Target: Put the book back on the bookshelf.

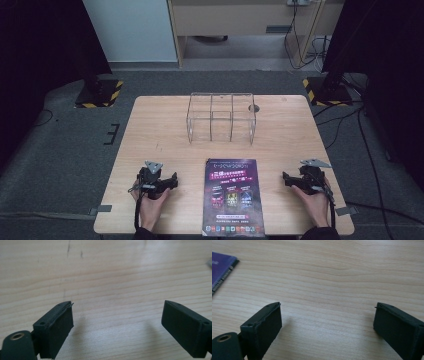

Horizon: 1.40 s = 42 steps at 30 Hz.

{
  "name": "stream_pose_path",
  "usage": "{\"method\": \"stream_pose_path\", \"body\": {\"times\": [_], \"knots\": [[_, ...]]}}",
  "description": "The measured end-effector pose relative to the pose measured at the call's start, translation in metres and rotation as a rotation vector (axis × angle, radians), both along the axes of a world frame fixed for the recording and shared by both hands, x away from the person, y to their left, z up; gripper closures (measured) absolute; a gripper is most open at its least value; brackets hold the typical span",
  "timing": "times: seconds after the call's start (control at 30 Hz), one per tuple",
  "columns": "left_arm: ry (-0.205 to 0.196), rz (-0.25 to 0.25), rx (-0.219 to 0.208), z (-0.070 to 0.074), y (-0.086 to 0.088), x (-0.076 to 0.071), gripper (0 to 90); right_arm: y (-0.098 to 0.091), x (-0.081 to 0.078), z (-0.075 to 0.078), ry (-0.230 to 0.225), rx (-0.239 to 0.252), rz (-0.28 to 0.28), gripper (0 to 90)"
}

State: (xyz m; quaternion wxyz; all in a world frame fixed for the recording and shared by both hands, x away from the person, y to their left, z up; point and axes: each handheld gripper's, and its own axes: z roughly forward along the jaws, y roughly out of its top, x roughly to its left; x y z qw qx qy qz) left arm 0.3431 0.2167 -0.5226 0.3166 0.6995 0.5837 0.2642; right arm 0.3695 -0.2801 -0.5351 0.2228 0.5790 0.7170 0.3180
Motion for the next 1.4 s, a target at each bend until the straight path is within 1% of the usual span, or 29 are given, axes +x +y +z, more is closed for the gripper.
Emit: {"method": "stream_pose_path", "body": {"times": [0.03,0.1,0.13,0.17,0.27,0.33,0.43,0.47,0.53,0.67,0.73,0.77,0.9,1.0,1.1,1.17,1.2,1.23,1.27,1.3,1.33,1.4], "knots": [[-0.016,-0.01,-0.014,0.004,-0.002,-0.004,11.0,0.0,-0.002,0.003,-0.013,0.016,0.001,7.9],[-0.024,-0.015,-0.017,0.006,-0.003,-0.005,11.2,0.001,-0.003,0.005,-0.016,0.024,-0.004,7.6],[-0.032,-0.021,-0.02,0.008,-0.004,-0.007,11.3,0.001,-0.004,0.006,-0.027,0.03,0.003,7.5],[-0.044,-0.028,-0.034,0.011,-0.005,-0.01,12.0,0.002,-0.008,0.01,-0.046,0.042,0.009,7.8],[-0.058,-0.038,-0.059,0.014,-0.007,-0.013,12.5,0.004,-0.012,0.013,-0.062,0.054,0.013,7.8],[-0.056,-0.047,-0.075,0.015,-0.008,-0.015,12.5,0.005,-0.013,0.014,-0.064,0.064,0.015,7.5],[-0.053,-0.059,-0.084,0.016,-0.011,-0.016,12.5,0.005,-0.016,0.016,-0.067,0.071,0.019,7.4],[-0.051,-0.067,-0.088,0.017,-0.013,-0.017,12.5,0.005,-0.017,0.017,-0.077,0.07,0.022,7.4],[-0.049,-0.077,-0.092,0.017,-0.016,-0.018,12.5,0.007,-0.021,0.02,-0.088,0.084,0.023,7.3],[-0.052,-0.099,-0.101,0.02,-0.024,-0.02,12.6,0.009,-0.023,0.024,-0.101,0.093,0.026,7.2],[-0.055,-0.112,-0.105,0.021,-0.027,-0.021,13.1,0.011,-0.026,0.027,-0.119,0.117,0.029,7.7],[-0.057,-0.116,-0.111,0.021,-0.029,-0.022,13.1,0.012,-0.026,0.028,-0.125,0.121,0.032,7.6],[-0.052,-0.134,-0.123,0.021,-0.034,-0.023,14.8,0.016,-0.027,0.031,-0.128,0.123,0.05,7.3],[-0.049,-0.158,-0.133,0.021,-0.042,-0.025,15.6,0.024,-0.028,0.033,-0.127,0.13,0.072,7.0],[-0.045,-0.169,-0.133,0.021,-0.047,-0.026,16.3,0.027,-0.029,0.034,-0.126,0.131,0.085,6.9],[-0.04,-0.186,-0.133,0.02,-0.052,-0.026,16.5,0.032,-0.03,0.036,-0.134,0.127,0.099,6.9],[-0.035,-0.194,-0.137,0.02,-0.056,-0.027,18.5,0.035,-0.03,0.038,-0.143,0.122,0.107,7.1],[-0.035,-0.194,-0.137,0.02,-0.056,-0.027,18.8,0.035,-0.03,0.038,-0.143,0.122,0.107,7.1],[-0.028,-0.206,-0.144,0.02,-0.061,-0.029,19.0,0.038,-0.031,0.039,-0.149,0.123,0.114,7.2],[-0.032,-0.209,-0.138,0.02,-0.062,-0.029,19.4,0.039,-0.031,0.039,-0.148,0.126,0.114,7.2],[-0.026,-0.213,-0.143,0.02,-0.064,-0.029,19.6,0.04,-0.031,0.039,-0.148,0.126,0.119,7.3],[-0.026,-0.221,-0.138,0.019,-0.068,-0.029,20.3,0.042,-0.031,0.04,-0.147,0.123,0.126,7.3]]}}
